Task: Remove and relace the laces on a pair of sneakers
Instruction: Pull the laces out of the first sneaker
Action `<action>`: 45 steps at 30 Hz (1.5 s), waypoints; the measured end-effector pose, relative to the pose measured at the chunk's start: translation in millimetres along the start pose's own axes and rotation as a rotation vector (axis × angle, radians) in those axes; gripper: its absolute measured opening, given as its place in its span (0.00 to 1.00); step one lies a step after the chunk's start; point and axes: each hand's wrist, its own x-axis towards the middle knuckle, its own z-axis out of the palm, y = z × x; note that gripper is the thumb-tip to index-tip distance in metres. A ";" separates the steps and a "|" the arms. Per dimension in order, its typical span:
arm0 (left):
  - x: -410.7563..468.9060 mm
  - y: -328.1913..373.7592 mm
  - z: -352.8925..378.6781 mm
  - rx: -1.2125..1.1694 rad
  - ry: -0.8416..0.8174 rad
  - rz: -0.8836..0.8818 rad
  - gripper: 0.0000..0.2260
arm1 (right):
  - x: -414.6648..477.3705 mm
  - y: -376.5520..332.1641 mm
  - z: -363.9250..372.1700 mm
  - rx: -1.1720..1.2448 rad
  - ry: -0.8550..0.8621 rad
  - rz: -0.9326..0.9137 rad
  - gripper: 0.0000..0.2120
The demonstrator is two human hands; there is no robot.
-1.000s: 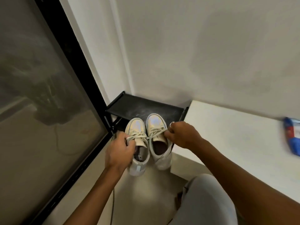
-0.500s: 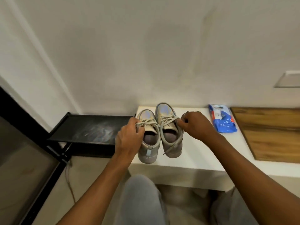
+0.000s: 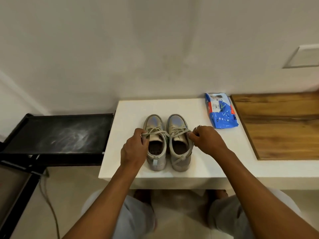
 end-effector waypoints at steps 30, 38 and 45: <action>-0.8 125.0 23.2 -1.380 -0.515 -0.944 0.11 | 12.1 10.7 -6.3 0.216 -0.236 0.026 0.16; 9.5 141.0 58.8 -1.499 -0.289 -0.975 0.12 | 13.2 13.5 -3.1 0.289 -0.279 0.061 0.12; -0.4 140.3 40.7 -1.798 -0.286 -1.007 0.09 | 8.9 19.9 -1.5 0.324 -0.272 0.051 0.12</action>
